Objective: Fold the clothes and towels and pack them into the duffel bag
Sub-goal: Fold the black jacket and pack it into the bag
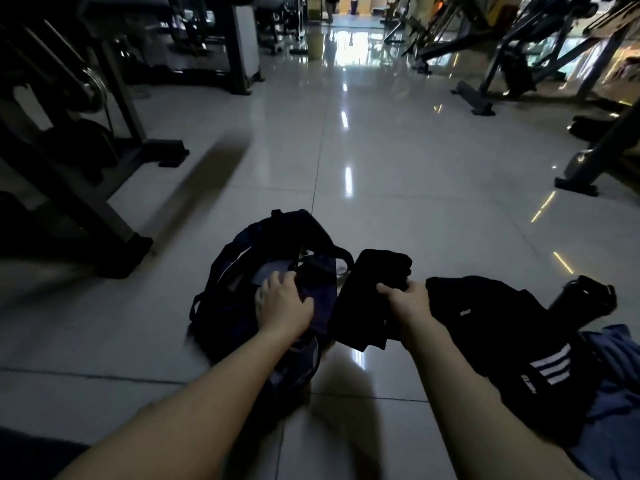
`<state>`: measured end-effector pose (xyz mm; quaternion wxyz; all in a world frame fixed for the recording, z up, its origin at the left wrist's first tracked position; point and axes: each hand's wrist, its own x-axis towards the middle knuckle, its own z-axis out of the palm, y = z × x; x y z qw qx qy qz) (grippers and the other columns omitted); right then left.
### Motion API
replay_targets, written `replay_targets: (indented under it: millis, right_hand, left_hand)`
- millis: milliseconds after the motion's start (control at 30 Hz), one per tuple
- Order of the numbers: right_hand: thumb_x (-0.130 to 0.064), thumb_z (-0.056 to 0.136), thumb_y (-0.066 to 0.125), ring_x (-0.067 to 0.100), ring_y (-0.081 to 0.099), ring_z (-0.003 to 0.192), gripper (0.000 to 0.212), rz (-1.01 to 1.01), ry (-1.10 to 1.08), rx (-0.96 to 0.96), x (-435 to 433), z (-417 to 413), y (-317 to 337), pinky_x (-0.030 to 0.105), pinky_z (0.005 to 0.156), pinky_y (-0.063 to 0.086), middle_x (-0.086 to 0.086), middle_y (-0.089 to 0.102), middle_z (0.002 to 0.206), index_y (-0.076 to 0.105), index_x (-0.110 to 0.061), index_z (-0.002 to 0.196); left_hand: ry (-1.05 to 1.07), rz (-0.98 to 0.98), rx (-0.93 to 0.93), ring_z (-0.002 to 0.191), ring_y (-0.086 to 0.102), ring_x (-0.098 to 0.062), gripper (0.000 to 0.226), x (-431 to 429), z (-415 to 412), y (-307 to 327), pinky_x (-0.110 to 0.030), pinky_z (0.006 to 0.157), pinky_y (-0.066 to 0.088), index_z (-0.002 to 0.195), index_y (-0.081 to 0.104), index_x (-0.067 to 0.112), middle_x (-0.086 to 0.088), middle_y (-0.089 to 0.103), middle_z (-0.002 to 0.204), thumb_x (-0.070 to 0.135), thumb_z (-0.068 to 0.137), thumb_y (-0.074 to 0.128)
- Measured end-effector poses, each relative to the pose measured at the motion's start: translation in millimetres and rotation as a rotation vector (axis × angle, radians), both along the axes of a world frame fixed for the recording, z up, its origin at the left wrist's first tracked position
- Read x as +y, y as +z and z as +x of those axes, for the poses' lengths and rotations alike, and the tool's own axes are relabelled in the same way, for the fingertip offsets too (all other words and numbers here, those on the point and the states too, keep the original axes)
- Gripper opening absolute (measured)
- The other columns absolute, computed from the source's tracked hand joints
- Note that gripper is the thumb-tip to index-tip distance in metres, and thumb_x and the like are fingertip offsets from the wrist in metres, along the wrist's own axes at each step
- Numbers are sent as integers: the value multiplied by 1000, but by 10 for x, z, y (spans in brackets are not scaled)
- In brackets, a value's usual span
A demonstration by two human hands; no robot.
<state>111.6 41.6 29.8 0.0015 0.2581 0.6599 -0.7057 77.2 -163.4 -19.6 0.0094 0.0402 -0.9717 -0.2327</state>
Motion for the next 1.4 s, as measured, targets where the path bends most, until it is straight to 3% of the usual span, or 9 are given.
replay_targets:
  millis: [100, 233, 333, 467, 667, 1067, 1233, 1300, 1400]
  right_hand:
    - [-7, 95, 66, 26, 69, 85, 18, 11, 45, -30, -6, -86, -197, 53, 81, 59, 8, 69, 99, 59, -24, 98]
    - [-9, 91, 71, 29, 71, 91, 24, 52, 79, -50, 15, -182, -375, 58, 84, 58, 9, 71, 106, 60, -30, 96]
    - [-8, 92, 70, 29, 72, 91, 23, 51, 86, -68, 59, -241, -444, 56, 82, 60, 10, 72, 108, 62, -26, 104]
    - [-8, 91, 71, 29, 72, 91, 22, 33, 99, -92, 110, -288, -497, 56, 83, 59, 9, 72, 106, 62, -25, 101]
    - [-6, 91, 70, 27, 73, 90, 22, 18, 108, -67, 252, -290, -484, 42, 73, 61, 9, 74, 103, 65, -22, 105]
    - [-6, 86, 76, 28, 74, 91, 32, 62, 140, -44, 681, -248, -110, 40, 77, 62, 12, 73, 105, 65, -11, 116]
    - [-5, 85, 77, 24, 74, 87, 31, 214, 280, -111, 676, -107, -183, 31, 70, 61, 11, 73, 101, 68, -7, 114]
    - [-10, 78, 83, 25, 73, 88, 34, 346, 273, -179, 702, -20, -323, 39, 81, 61, 10, 74, 100, 70, -9, 109]
    - [-22, 64, 87, 26, 74, 86, 41, 434, 227, -241, 854, 69, -673, 46, 86, 61, 6, 75, 95, 72, -17, 102]
  left_hand:
    - [-12, -174, -274, 151, 20, -34, 112, -165, -149, -389, -51, 123, 11, 161, 3, 14, -16, 22, 164, 69, 84, 62]
    - [-106, -192, -427, 134, 48, -34, 129, -202, -122, -793, -50, 112, 31, 160, -11, 12, -13, 50, 147, 71, 77, 69]
    - [-93, -66, -375, 116, 60, -34, 103, -223, -92, -1023, -42, 96, 48, 160, 9, 18, -10, 62, 130, 58, 86, 69]
    - [-5, 96, -332, 105, 63, -34, 45, -191, -137, -1116, -42, 88, 54, 129, 55, 21, -10, 67, 119, 49, 94, 60]
    - [11, 63, -227, 92, 63, -34, 20, 41, -171, -1031, -38, 78, 51, 94, 65, 12, -8, 67, 97, 24, 97, 50]
    - [-674, 51, -391, 65, 59, -22, 32, 846, 940, -763, -33, 60, 45, 66, 57, 8, -5, 61, 67, 26, 92, 61]
    - [-1007, 48, -708, 75, 63, -12, 21, 948, 1355, -553, -29, 75, 52, 96, 75, 15, 5, 68, 83, 32, 97, 63]
    - [-990, 51, -873, 78, 70, -11, 26, 904, 1281, -484, -30, 82, 57, 107, 76, 14, 2, 75, 89, 34, 98, 64]
    - [-769, 9, -802, 75, 71, -23, 28, 752, 1026, -435, -30, 67, 53, 80, 75, 11, -4, 73, 76, 30, 95, 63]
